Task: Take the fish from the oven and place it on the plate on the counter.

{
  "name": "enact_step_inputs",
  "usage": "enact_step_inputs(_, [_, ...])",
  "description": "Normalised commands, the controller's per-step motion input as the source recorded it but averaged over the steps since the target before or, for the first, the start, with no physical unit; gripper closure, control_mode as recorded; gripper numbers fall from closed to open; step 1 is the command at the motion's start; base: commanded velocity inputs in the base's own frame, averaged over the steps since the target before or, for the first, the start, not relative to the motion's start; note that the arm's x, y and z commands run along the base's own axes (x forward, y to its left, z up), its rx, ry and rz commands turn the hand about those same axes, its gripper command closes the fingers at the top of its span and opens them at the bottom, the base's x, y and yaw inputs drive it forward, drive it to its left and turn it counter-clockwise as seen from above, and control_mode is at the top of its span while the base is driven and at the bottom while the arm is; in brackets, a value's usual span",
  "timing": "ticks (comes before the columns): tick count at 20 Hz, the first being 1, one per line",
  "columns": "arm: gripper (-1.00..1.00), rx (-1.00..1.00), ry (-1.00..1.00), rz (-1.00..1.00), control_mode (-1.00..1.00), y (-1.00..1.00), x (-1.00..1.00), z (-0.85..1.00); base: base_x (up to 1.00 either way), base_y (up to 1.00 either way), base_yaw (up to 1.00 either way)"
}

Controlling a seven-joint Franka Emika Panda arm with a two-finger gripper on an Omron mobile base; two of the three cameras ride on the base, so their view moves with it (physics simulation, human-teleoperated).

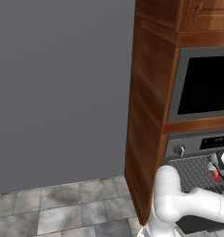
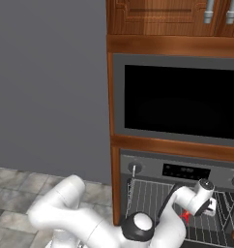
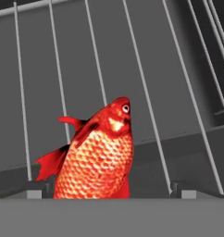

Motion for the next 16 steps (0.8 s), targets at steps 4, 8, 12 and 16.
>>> enact_step_inputs(4, [-1.00,0.00,0.00,0.00,-1.00,0.00,-0.06,-0.54,0.00,0.00,0.00])
enact_step_inputs(8, [-1.00,0.00,0.00,0.00,-1.00,0.00,-0.22,-0.68,0.00,0.00,0.00])
enact_step_inputs(12, [-1.00,0.00,0.00,0.00,-1.00,0.00,-0.36,-0.68,0.00,0.00,0.00])
enact_step_inputs(16, [-1.00,0.00,-0.02,0.00,-1.00,0.00,-0.33,-0.45,0.00,0.00,0.00])
